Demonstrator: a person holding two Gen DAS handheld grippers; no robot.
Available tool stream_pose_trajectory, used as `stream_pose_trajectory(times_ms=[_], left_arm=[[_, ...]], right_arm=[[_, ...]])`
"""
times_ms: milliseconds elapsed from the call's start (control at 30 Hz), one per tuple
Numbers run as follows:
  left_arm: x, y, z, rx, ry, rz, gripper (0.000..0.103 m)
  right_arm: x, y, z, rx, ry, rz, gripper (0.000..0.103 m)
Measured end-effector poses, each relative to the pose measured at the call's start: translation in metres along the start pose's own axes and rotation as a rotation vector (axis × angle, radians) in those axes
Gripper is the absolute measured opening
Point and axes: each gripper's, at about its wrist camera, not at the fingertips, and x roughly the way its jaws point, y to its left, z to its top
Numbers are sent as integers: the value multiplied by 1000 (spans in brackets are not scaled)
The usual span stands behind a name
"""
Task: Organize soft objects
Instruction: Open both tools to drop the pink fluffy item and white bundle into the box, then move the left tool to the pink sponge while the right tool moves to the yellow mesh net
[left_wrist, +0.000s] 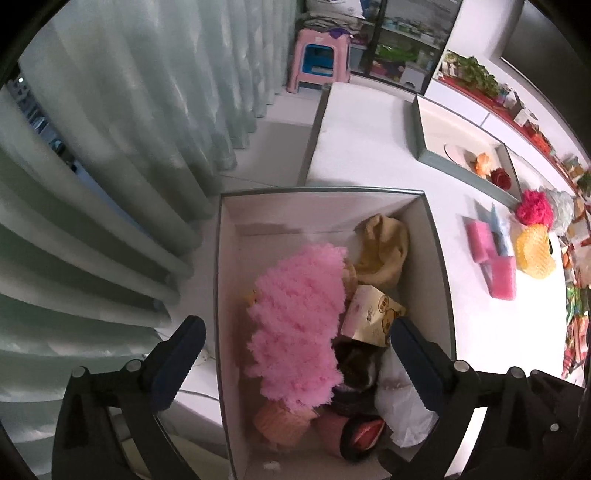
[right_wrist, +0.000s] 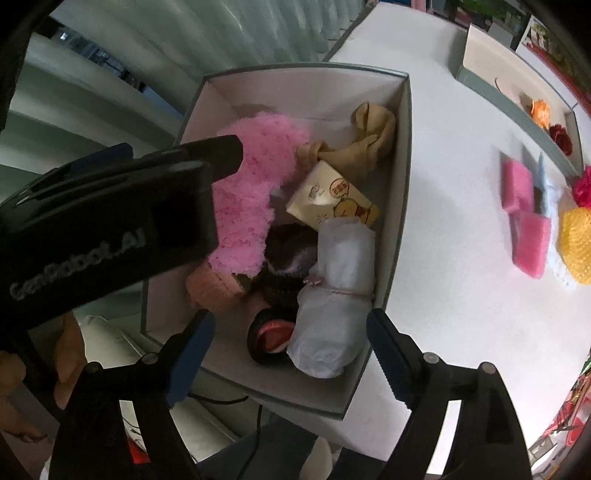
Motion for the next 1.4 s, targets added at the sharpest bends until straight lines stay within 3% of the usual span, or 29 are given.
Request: stream_pose_trajectory(times_ms=[33,67,733,1067,1233,1400], left_arm=[[0,-2,0,3,3,6,101],[0,-2,0,5,6,10,101],[-22,-13,-18,0,18,64,101],[-22,-19,-23,-8,51,133,101],[-27,-37,-24,-14,57,135,101],[-23,-81,-20,23,75,121,101]], right_arm=[[-1,-2,-2,6,-4,5,88],[-3,-4,-1,9,-6,7,103],[-34,-10,-14,-32,-88,-50,103],[-38,-12,-24,-72,-72,-17,103],[-43,-34,-25,-56,-78,21,103],[-48,-79,-34,6,-76,43,103]])
